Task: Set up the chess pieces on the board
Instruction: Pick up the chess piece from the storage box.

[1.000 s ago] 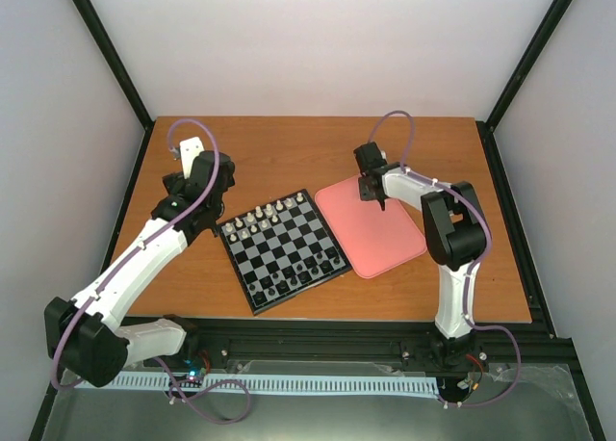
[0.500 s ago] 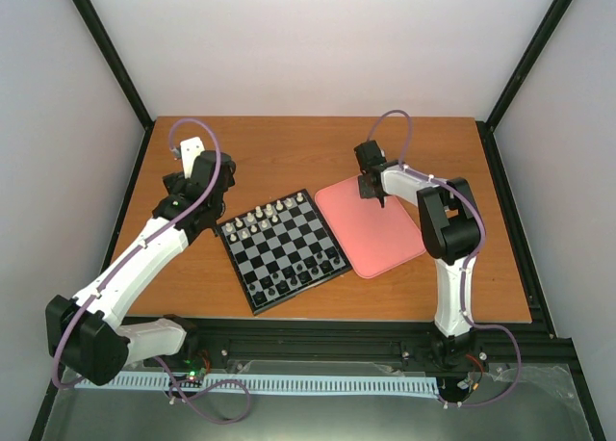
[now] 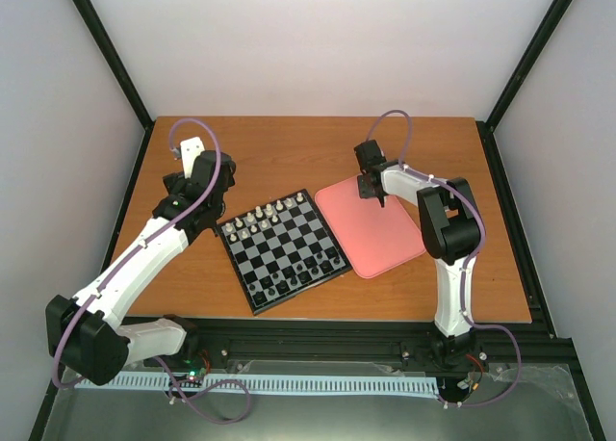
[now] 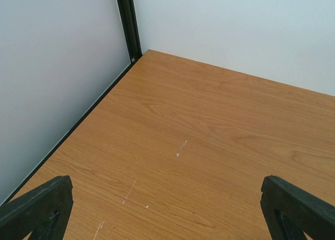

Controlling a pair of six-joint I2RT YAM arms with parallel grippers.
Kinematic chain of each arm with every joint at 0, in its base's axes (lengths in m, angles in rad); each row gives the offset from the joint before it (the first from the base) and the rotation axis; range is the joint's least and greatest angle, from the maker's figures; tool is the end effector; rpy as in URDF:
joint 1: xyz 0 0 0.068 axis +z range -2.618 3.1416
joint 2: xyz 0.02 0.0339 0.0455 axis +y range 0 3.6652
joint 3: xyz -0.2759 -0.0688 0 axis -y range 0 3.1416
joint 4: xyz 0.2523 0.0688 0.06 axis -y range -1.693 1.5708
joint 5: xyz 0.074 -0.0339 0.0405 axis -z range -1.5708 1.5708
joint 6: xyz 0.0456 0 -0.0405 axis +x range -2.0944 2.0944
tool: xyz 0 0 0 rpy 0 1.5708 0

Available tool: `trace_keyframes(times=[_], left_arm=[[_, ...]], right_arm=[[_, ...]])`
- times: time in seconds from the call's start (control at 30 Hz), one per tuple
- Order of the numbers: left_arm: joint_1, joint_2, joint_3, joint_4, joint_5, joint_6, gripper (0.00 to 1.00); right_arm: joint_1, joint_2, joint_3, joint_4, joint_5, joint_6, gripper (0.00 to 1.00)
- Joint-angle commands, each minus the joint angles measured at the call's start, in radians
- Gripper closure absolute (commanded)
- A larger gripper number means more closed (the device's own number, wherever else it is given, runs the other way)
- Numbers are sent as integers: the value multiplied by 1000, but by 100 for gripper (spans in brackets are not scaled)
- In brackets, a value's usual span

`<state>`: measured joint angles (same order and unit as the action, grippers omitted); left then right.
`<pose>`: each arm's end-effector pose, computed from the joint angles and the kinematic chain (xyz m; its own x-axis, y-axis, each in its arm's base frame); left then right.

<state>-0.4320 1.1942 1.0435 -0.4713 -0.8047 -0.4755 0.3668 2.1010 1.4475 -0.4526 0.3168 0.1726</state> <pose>0.2524 -0.0802 0.3300 -0.3598 -0.1836 -0.9148 -0.4570 0.8895 0.0013 0.4241 0.1477 0.1409 -0.8582 -0.1549 -0.4893 -0.0640 0.9782 -0.1974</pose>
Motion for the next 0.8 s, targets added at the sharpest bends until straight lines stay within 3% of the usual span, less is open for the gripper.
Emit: trace_keyframes(times=[0.0, 0.27, 0.6, 0.77], left_arm=[[6, 4, 50, -6, -18, -13, 0], [6, 2, 49, -6, -19, -14, 0], [6, 5, 52, -6, -19, -14, 0], [6, 2, 52, -6, -19, -14, 0]], right_arm=[[-9, 8, 30, 7, 0, 0, 86], [-8, 15, 36, 6, 11, 1, 80], [-10, 9, 36, 2, 1, 1, 95], [-10, -10, 31, -3, -13, 4, 97]])
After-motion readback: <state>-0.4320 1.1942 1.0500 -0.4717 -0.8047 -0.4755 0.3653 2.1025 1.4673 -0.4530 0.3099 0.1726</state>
